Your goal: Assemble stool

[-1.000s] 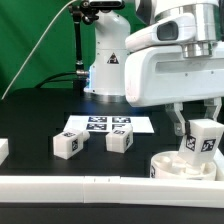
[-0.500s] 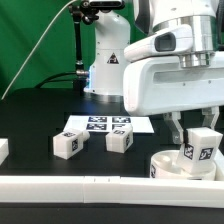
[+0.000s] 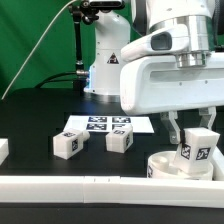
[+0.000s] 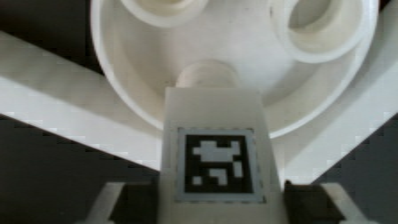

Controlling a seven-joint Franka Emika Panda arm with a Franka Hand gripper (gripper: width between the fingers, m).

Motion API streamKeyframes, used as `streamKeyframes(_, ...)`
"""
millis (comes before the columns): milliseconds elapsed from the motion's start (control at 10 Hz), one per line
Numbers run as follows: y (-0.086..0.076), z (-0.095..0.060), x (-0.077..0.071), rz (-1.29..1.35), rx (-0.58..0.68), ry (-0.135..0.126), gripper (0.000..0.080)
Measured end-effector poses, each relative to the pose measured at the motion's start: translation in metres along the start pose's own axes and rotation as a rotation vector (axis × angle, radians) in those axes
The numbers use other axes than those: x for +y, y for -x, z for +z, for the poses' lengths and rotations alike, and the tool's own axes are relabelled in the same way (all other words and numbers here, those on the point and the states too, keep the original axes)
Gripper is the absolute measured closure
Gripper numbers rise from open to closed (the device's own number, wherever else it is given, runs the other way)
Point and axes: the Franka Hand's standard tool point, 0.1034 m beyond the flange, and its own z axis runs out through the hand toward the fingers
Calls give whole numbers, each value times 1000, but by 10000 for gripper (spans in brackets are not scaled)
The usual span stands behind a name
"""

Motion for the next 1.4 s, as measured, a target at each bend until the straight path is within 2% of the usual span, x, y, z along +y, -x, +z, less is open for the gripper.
streamKeyframes(800,0,0,0,48,3,-1,461)
streamKeyframes(1400,4,-1,-2,652,118,1,461)
